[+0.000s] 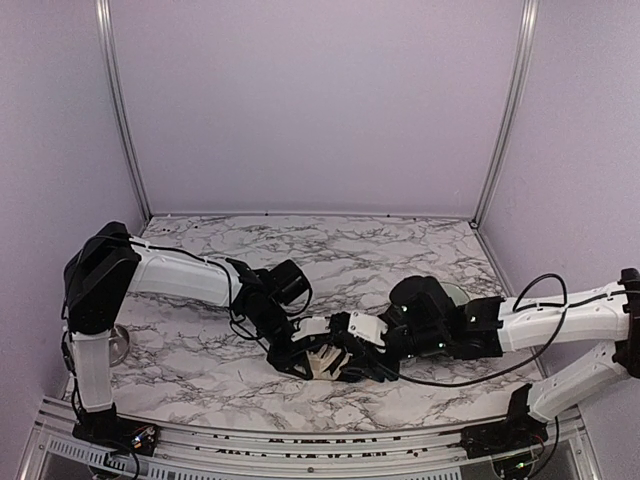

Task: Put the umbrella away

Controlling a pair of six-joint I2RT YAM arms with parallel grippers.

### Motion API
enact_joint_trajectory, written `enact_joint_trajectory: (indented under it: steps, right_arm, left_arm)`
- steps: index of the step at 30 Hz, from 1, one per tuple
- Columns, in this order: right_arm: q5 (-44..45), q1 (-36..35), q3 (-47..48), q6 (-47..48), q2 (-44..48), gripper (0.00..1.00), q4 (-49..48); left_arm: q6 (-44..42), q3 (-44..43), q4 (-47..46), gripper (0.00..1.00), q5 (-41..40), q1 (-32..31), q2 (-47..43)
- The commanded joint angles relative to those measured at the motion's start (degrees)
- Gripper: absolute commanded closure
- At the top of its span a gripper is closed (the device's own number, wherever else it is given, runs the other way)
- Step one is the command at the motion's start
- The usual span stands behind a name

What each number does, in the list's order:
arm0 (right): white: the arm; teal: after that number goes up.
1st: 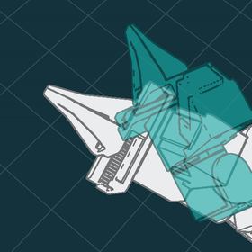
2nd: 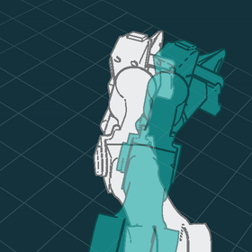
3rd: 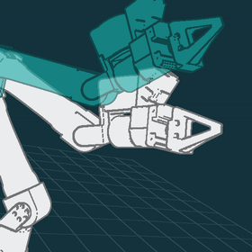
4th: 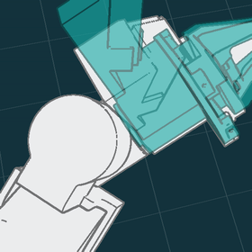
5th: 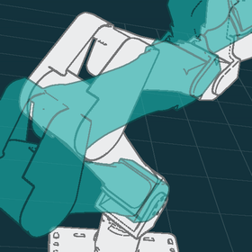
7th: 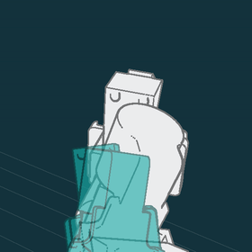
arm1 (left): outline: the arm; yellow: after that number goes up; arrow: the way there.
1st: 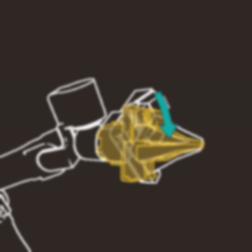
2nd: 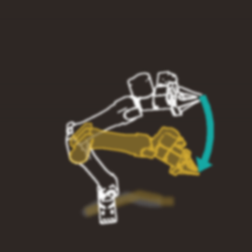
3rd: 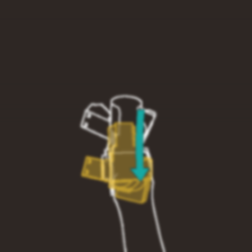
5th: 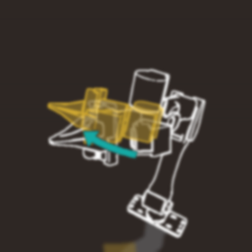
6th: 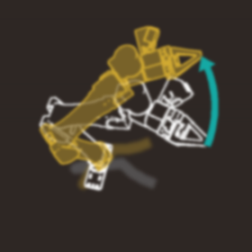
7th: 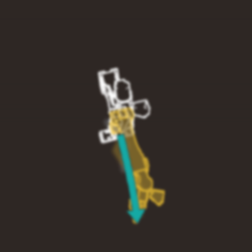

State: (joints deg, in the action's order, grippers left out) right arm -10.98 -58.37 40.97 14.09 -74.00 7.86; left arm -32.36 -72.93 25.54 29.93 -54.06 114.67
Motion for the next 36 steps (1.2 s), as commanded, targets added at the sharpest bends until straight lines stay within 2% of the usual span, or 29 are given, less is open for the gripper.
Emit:
enact_joint_trajectory:
  steps: [1, 5, 8, 9, 10, 11, 15, 18, 22, 25, 26, 28, 30, 33, 34, 35, 36]
  right_arm:
    - [9.90, -10.32, -0.33, 6.98, -2.31, 0.46, -6.66]
    - [20.82, -15.83, 3.29, 11.44, -10.04, 0.43, -6.13]
    - [27.96, -16.92, 4.84, 15.15, -14.28, 0.36, -7.89]
    - [29.73, -16.97, 5.02, 16.36, -14.96, 0.23, -8.65]
    - [31.56, -17.03, 4.96, 17.30, -15.62, 0.04, -9.62]
    - [32.43, -16.97, 4.73, 18.16, -15.82, 0.01, -10.43]
    - [33.05, -16.95, 4.46, 20.61, -17.82, 0.01, -10.18]
    - [31.93, -16.65, 5.27, 21.17, -20.13, 0.07, -8.27]
    - [31.39, -15.99, 5.70, 20.54, -23.23, 0.29, -7.88]
    - [31.64, -14.77, 5.97, 19.71, -25.58, 0.30, -7.99]
    - [31.37, -14.30, 6.37, 19.41, -26.34, 0.35, -7.47]
    - [30.95, -13.73, 7.27, 18.86, -27.59, 0.51, -6.26]
    - [29.95, -13.70, 7.64, 18.58, -28.25, 0.60, -5.39]
    - [27.98, -13.66, 7.97, 17.22, -27.65, 0.70, -4.11]
    - [26.93, -13.57, 7.96, 16.68, -27.31, 0.72, -3.51]
    - [25.60, -13.49, 7.92, 16.06, -26.93, 0.74, -2.79]
    - [24.14, -13.28, 7.90, 15.35, -26.60, 0.75, -1.99]
  left_arm:
    - [2.11, 3.85, 16.66, 0.65, 0.71, -0.05, 7.75]
    - [1.83, 3.39, 17.30, 0.66, 1.30, 0.31, 8.32]
    - [1.45, 3.08, 17.92, 0.66, 1.69, 0.36, 8.69]
    - [1.34, 2.98, 18.15, 0.67, 1.77, 0.41, 8.79]
    - [1.19, 2.89, 18.45, 0.68, 1.86, 0.45, 8.93]
    - [1.09, 2.86, 18.56, 0.68, 1.95, 0.54, 9.05]
    - [0.99, 2.62, 19.01, 0.68, 1.99, 0.86, 9.58]
    - [0.66, 2.51, 19.23, 0.68, 2.37, 1.08, 9.77]
    - [-0.27, 1.97, 20.25, 0.68, 3.70, 1.15, 9.95]
    - [-1.59, 1.66, 21.20, 0.68, 5.03, 1.21, 10.04]
    - [-1.91, 1.71, 21.36, 0.68, 5.41, 1.23, 10.04]
    - [-2.36, 1.59, 21.65, 0.68, 5.78, 1.24, 9.98]
    - [-2.92, 1.49, 21.76, 0.68, 6.65, 1.29, 9.73]
    - [-3.26, 2.12, 19.66, 0.43, 9.85, 2.19, 7.85]
    - [-1.51, 3.26, 16.74, 0.30, 9.61, 2.70, 6.43]
    - [0.56, 4.62, 13.00, 0.12, 9.17, 3.32, 4.80]
    - [2.23, 6.07, 8.54, 0.02, 8.72, 4.04, 2.74]
